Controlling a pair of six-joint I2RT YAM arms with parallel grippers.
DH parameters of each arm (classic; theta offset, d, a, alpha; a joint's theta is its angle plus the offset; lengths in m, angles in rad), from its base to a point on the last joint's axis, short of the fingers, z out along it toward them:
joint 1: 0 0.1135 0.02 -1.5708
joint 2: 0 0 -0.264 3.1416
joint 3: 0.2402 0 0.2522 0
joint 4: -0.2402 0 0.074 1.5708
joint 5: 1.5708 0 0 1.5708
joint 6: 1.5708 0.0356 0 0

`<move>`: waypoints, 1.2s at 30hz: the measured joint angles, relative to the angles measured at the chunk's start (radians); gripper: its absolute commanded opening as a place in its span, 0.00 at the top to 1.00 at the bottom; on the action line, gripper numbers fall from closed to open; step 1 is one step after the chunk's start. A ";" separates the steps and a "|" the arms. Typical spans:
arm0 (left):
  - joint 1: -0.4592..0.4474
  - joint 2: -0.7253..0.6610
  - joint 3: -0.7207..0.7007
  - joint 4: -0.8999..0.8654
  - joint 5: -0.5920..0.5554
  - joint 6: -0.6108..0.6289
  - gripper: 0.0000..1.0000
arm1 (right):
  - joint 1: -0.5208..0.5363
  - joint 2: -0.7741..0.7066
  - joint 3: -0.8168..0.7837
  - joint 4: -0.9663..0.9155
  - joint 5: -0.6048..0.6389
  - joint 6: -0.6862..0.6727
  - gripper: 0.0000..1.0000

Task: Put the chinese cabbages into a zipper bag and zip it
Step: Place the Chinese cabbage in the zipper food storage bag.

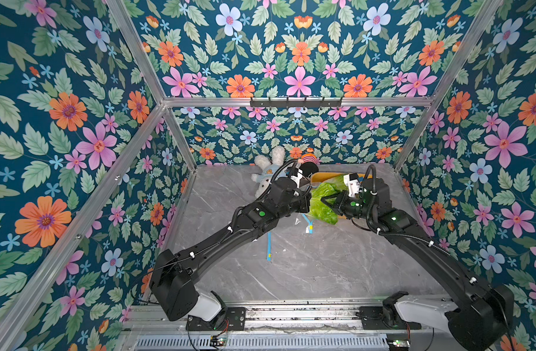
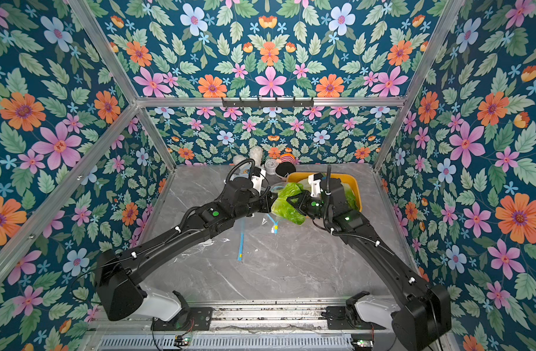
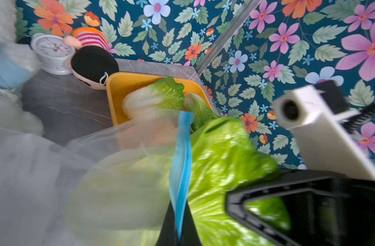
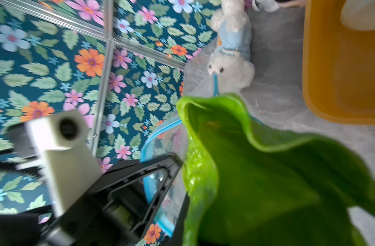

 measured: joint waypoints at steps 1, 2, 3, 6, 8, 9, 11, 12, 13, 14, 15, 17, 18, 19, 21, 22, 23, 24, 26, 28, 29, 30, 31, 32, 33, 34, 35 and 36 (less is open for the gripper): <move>-0.002 0.002 0.000 0.008 0.010 -0.010 1.00 | 0.009 0.012 0.019 -0.030 0.013 -0.019 1.00; -0.002 0.003 0.000 0.017 0.022 -0.015 1.00 | 0.017 0.021 0.038 -0.056 0.022 -0.042 1.00; -0.002 0.005 0.000 0.026 0.028 -0.023 1.00 | 0.021 0.026 0.051 -0.068 0.026 -0.058 1.00; -0.001 0.021 0.002 0.064 0.061 -0.045 1.00 | 0.024 0.049 0.075 -0.083 0.032 -0.080 1.00; 0.000 0.034 0.004 0.074 0.081 -0.061 1.00 | 0.024 0.052 0.076 -0.085 0.029 -0.081 1.00; -0.001 0.037 0.004 0.078 0.087 -0.063 1.00 | 0.024 0.048 0.074 -0.085 0.030 -0.081 1.00; -0.001 0.036 0.004 0.091 0.092 -0.067 1.00 | 0.025 0.041 0.074 -0.085 0.036 -0.080 0.94; -0.001 0.034 0.004 0.096 0.092 -0.069 1.00 | 0.025 0.041 0.078 -0.085 0.038 -0.081 0.94; -0.001 0.031 0.003 0.098 0.092 -0.069 1.00 | 0.025 0.042 0.081 -0.086 0.039 -0.081 0.91; -0.001 0.027 0.000 0.099 0.092 -0.073 1.00 | 0.025 0.039 0.082 -0.087 0.040 -0.082 0.88; -0.001 0.023 -0.004 0.101 0.091 -0.075 1.00 | 0.025 0.033 0.080 -0.087 0.040 -0.081 0.85; 0.002 0.018 -0.013 0.111 0.091 -0.085 1.00 | 0.025 0.015 0.074 -0.089 0.044 -0.082 0.83; 0.005 0.016 -0.016 0.116 0.091 -0.090 1.00 | 0.025 0.010 0.074 -0.090 0.044 -0.082 0.81; 0.007 0.015 -0.023 0.127 0.093 -0.095 1.00 | 0.025 0.006 0.078 -0.094 0.045 -0.085 0.80; 0.012 0.012 -0.036 0.147 0.090 -0.111 1.00 | 0.024 0.000 0.082 -0.095 0.048 -0.098 0.75; 0.014 0.010 -0.046 0.156 0.090 -0.117 1.00 | 0.024 -0.003 0.082 -0.094 0.049 -0.098 0.73; 0.018 0.007 -0.053 0.157 0.091 -0.125 1.00 | 0.025 -0.006 0.083 -0.094 0.048 -0.098 0.71; 0.019 0.006 -0.057 0.159 0.091 -0.135 1.00 | 0.025 -0.007 0.088 -0.096 0.047 -0.098 0.69; 0.022 0.003 -0.068 0.174 0.093 -0.150 1.00 | 0.025 -0.009 0.104 -0.104 0.047 -0.101 0.66; 0.027 -0.002 -0.080 0.201 0.099 -0.169 1.00 | 0.024 -0.012 0.118 -0.115 0.047 -0.105 0.63; 0.029 -0.006 -0.090 0.212 0.101 -0.180 1.00 | 0.025 -0.013 0.123 -0.116 0.045 -0.111 0.61; 0.031 -0.008 -0.097 0.224 0.103 -0.192 1.00 | 0.025 -0.013 0.129 -0.119 0.042 -0.113 0.60; 0.032 -0.010 -0.103 0.235 0.103 -0.198 1.00 | 0.025 -0.011 0.136 -0.127 0.040 -0.124 0.58; 0.033 -0.011 -0.108 0.246 0.106 -0.209 1.00 | 0.025 -0.010 0.144 -0.135 0.037 -0.126 0.57; 0.034 -0.011 -0.111 0.254 0.111 -0.219 1.00 | 0.025 -0.008 0.152 -0.141 0.034 -0.126 0.56; 0.036 -0.010 -0.114 0.265 0.114 -0.227 1.00 | 0.025 -0.005 0.162 -0.147 0.027 -0.127 0.54; 0.036 -0.010 -0.117 0.276 0.117 -0.241 1.00 | 0.025 -0.001 0.175 -0.154 0.020 -0.134 0.53; 0.037 -0.010 -0.119 0.285 0.120 -0.247 1.00 | 0.025 0.001 0.185 -0.164 0.016 -0.135 0.52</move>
